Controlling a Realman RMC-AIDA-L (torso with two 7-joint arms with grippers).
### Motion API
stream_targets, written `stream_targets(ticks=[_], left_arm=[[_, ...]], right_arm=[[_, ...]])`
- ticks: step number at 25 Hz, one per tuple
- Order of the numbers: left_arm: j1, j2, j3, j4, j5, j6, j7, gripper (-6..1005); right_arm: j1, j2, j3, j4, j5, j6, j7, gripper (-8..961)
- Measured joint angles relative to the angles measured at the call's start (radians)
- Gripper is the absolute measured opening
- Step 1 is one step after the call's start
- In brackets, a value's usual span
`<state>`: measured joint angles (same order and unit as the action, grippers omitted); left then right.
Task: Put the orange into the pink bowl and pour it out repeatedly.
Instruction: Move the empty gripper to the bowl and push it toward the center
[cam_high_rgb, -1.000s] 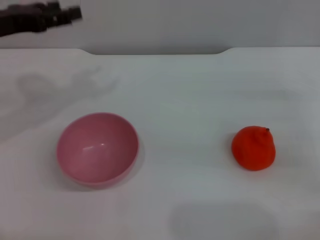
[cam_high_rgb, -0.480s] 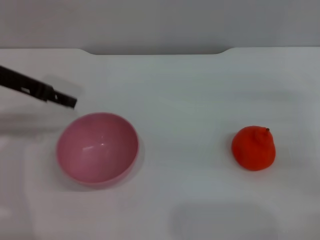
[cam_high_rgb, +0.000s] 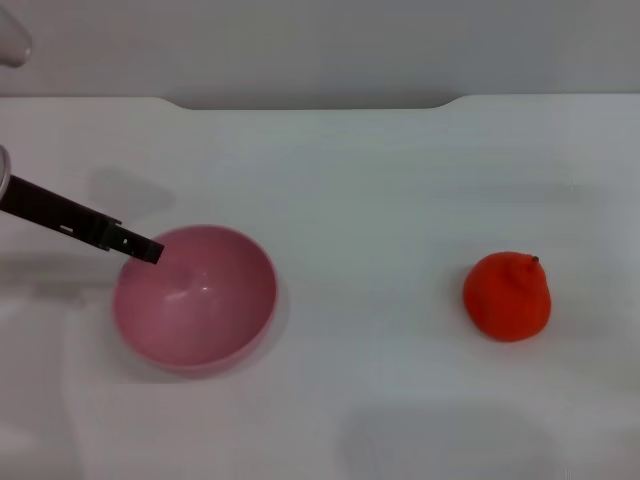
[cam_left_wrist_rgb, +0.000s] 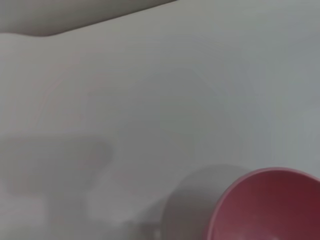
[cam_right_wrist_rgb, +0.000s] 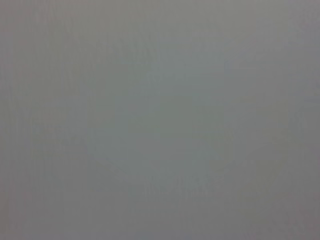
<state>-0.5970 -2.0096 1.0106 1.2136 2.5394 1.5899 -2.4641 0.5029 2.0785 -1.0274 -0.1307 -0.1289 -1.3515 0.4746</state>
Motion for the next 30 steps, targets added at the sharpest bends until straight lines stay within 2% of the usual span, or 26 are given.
stream_targets(ticks=[8, 17, 30], left_arm=[[0.023, -0.007, 0.001, -0.002, 0.006, -0.011, -0.024, 705], [0.029, -0.036, 0.002, -0.016, 0.046, -0.016, -0.039, 697], [0.027, -0.04, 0.019, -0.086, 0.049, -0.071, -0.041, 685]], right_arm=[[0.0, 0.0, -0.001, 0.0, 0.0, -0.007, 0.0, 666], [0.0, 0.0, 0.0, -0.001, -0.002, -0.012, 0.0, 666], [-0.016, 0.0, -0.025, -0.004, -0.003, -0.04, 0.0, 667]])
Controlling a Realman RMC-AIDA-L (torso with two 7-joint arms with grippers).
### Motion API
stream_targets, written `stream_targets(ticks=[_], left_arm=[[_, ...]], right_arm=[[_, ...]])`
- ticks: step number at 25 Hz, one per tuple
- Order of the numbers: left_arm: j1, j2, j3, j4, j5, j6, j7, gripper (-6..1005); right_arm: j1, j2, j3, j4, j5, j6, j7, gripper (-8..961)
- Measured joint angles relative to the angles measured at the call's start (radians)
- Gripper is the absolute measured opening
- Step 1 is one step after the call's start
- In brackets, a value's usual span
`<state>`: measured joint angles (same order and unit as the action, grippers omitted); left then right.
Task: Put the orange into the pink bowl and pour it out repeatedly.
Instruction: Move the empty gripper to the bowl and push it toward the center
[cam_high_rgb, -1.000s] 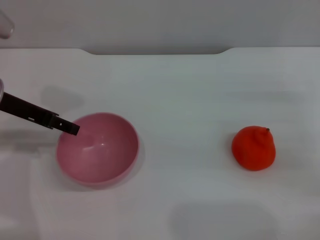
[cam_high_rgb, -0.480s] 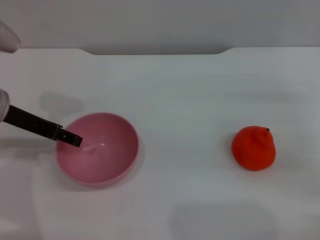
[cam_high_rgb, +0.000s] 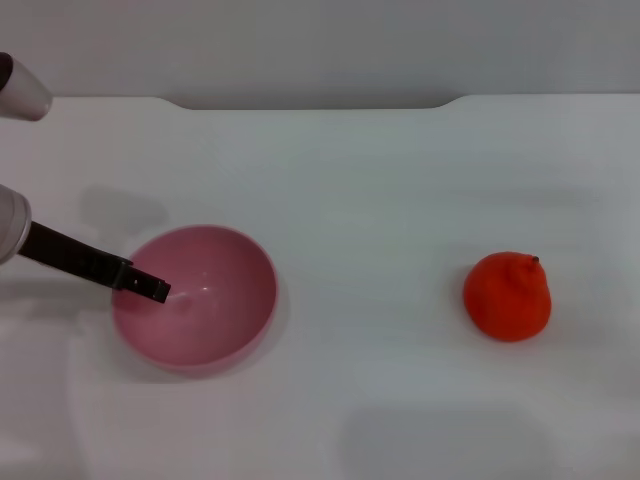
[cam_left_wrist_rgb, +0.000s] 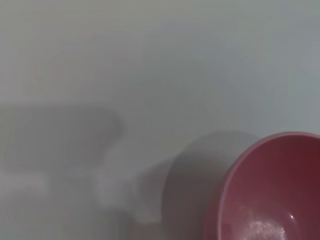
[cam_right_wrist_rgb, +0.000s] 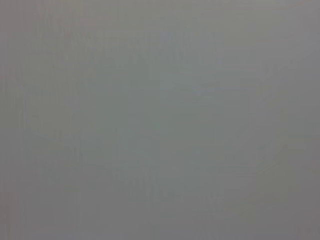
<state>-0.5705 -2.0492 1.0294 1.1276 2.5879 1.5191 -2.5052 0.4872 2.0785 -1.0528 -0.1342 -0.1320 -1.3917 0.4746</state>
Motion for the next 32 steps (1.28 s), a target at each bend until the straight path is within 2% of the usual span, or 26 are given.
stream_targets(ticks=[16, 21, 32], left_arm=[[-0.002, 0.0, 0.019, -0.017, 0.0, -0.04, -0.014, 671], [-0.006, 0.0, 0.034, -0.017, 0.0, -0.032, -0.018, 443], [-0.005, 0.0, 0.056, -0.017, -0.001, -0.031, -0.022, 185]], right_arm=[[-0.009, -0.002, 0.001, -0.004, 0.001, -0.003, 0.001, 667], [-0.014, -0.002, 0.002, -0.004, 0.004, -0.013, 0.001, 666], [-0.024, -0.001, 0.001, -0.003, 0.002, -0.022, 0.001, 666]])
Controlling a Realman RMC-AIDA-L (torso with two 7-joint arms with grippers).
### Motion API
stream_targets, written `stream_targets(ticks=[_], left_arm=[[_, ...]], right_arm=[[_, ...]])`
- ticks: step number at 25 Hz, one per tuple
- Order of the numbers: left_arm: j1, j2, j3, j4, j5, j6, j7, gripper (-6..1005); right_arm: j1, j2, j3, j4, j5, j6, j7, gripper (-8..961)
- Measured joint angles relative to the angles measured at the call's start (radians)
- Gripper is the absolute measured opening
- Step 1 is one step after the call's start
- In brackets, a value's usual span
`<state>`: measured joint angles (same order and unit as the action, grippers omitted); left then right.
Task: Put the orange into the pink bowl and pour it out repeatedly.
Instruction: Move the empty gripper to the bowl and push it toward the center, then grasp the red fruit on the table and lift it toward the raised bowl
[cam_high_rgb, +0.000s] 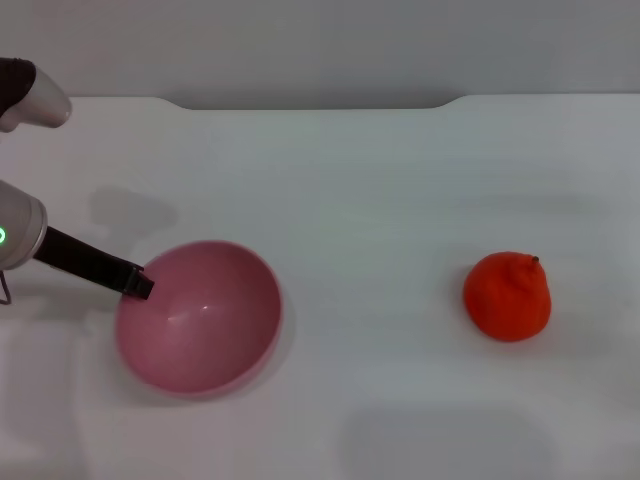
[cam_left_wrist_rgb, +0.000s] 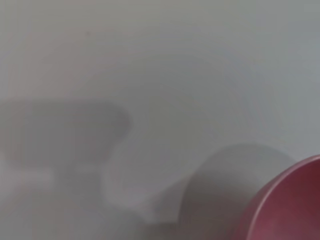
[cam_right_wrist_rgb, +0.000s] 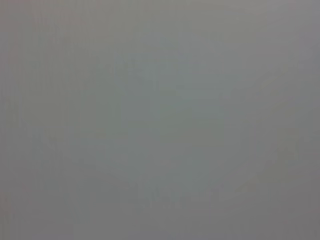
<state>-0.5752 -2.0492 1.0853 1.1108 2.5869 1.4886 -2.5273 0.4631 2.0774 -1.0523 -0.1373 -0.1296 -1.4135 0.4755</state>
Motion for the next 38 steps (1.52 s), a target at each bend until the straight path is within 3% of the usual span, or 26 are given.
stream_targets(ticks=[6, 8, 12, 19, 25, 26, 27, 31, 33, 38], left_arm=[[0.004, 0.0, 0.002, 0.005, -0.002, 0.001, 0.0, 46], [0.003, 0.0, -0.001, 0.009, -0.004, -0.001, -0.001, 45], [-0.013, 0.001, -0.006, 0.014, -0.006, -0.001, 0.002, 45], [-0.045, 0.006, -0.001, 0.021, -0.005, 0.0, 0.009, 45], [-0.048, 0.006, -0.002, 0.018, -0.004, -0.006, 0.013, 45], [-0.048, 0.006, -0.003, 0.018, -0.004, -0.006, 0.013, 45], [-0.048, 0.006, -0.005, 0.017, -0.004, -0.007, 0.015, 45], [-0.051, 0.008, -0.007, 0.016, -0.004, -0.012, 0.018, 45], [-0.057, 0.008, -0.008, 0.014, -0.004, -0.018, 0.017, 45], [-0.076, 0.008, -0.009, 0.011, -0.003, -0.025, 0.014, 45]], right_arm=[[-0.003, 0.001, 0.0, 0.0, -0.001, -0.008, 0.006, 666], [-0.004, -0.002, -0.008, -0.001, -0.013, -0.011, 0.05, 666], [-0.022, -0.026, -0.029, -0.09, -0.148, -0.013, 0.249, 667], [-0.052, -0.079, -0.014, -0.578, -0.794, -0.018, 0.807, 667], [0.0, -0.09, 0.075, -0.98, -1.38, -0.04, 1.271, 667], [0.042, -0.1, 0.105, -1.045, -1.563, -0.083, 1.408, 667], [0.042, -0.1, 0.105, -1.045, -1.563, -0.083, 1.408, 667], [0.158, -0.125, 0.13, -1.103, -1.927, -0.205, 1.641, 666], [0.204, -0.125, 0.12, -1.109, -2.088, -0.235, 1.708, 666], [0.243, -0.078, 0.089, -1.117, -2.316, -0.24, 1.741, 667]])
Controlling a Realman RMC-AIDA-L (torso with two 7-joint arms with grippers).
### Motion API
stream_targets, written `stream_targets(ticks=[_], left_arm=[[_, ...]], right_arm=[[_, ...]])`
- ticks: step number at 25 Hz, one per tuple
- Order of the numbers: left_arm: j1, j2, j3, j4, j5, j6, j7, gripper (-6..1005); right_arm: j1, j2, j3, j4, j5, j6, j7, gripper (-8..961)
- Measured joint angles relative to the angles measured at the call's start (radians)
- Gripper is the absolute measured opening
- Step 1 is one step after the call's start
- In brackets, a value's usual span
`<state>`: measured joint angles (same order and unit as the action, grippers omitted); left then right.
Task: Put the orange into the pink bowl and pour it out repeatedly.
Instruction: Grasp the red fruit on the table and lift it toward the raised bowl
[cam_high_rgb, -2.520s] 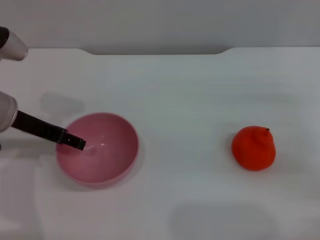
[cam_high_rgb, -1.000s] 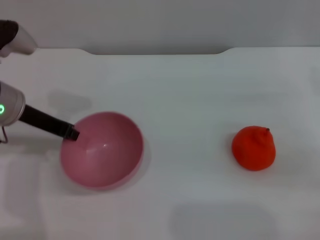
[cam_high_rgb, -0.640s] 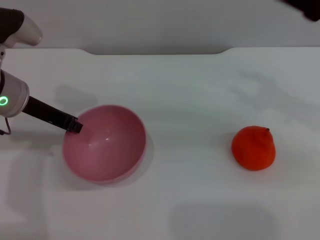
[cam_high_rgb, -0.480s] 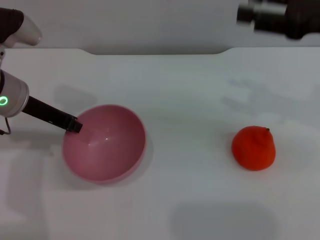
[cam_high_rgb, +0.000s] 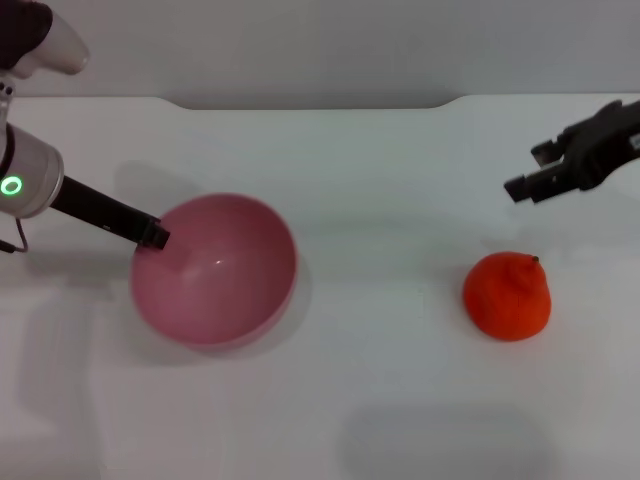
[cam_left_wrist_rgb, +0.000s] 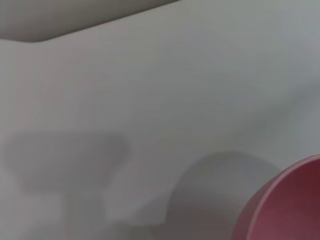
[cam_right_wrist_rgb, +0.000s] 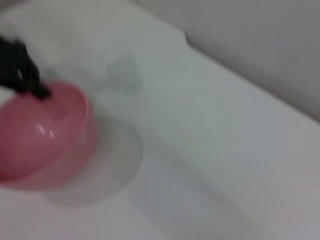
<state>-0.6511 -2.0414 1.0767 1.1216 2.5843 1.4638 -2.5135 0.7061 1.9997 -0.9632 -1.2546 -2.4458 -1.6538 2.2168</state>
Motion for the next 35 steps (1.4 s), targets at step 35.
stream_targets(ticks=[35], left_arm=[[-0.07, -0.002, 0.011, 0.005, 0.004, 0.024, -0.011, 46]], right_arm=[[0.003, 0.071, -0.184, 0.247, -0.17, 0.221, 0.0, 587]])
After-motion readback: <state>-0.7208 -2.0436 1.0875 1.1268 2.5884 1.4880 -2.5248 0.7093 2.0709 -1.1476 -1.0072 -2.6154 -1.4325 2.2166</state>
